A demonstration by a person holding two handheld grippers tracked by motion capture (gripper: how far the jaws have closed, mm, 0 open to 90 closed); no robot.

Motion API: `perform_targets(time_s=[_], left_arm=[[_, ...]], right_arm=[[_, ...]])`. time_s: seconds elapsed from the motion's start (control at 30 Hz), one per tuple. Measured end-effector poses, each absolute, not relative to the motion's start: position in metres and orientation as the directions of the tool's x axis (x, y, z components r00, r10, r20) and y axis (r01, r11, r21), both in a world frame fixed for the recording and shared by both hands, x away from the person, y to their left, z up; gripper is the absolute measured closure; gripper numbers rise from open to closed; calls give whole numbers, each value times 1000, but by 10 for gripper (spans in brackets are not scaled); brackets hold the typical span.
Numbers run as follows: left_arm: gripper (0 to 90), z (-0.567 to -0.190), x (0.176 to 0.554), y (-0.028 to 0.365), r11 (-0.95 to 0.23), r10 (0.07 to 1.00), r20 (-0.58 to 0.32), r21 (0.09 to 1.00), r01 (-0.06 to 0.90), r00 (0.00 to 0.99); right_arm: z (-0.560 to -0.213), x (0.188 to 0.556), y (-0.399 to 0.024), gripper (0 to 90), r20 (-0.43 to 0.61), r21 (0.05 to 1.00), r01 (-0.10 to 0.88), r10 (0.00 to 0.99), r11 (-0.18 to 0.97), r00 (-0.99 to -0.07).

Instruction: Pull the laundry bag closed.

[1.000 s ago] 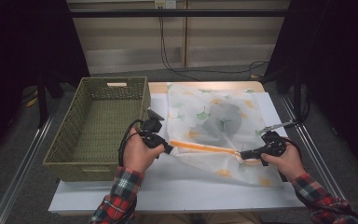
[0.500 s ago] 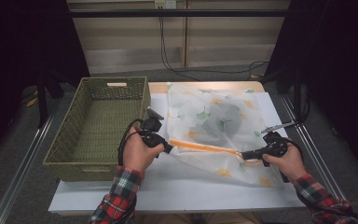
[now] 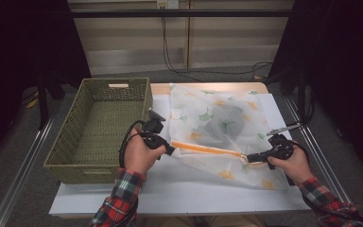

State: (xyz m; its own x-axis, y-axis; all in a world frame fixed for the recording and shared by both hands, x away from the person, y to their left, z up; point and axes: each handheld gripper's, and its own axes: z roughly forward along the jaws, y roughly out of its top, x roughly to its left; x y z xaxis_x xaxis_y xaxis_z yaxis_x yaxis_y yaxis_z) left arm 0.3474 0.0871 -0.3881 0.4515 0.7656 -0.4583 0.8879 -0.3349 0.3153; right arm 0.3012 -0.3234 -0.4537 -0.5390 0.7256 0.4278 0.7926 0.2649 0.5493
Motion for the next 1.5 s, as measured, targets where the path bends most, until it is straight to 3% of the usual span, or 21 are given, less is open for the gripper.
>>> perform_targets(time_s=[1.5], left_arm=[[896,-389,348,89,-334,777,-449,301,893,442]], right_arm=[[-455,291,-350,900,406,538,809,767,238,-496]])
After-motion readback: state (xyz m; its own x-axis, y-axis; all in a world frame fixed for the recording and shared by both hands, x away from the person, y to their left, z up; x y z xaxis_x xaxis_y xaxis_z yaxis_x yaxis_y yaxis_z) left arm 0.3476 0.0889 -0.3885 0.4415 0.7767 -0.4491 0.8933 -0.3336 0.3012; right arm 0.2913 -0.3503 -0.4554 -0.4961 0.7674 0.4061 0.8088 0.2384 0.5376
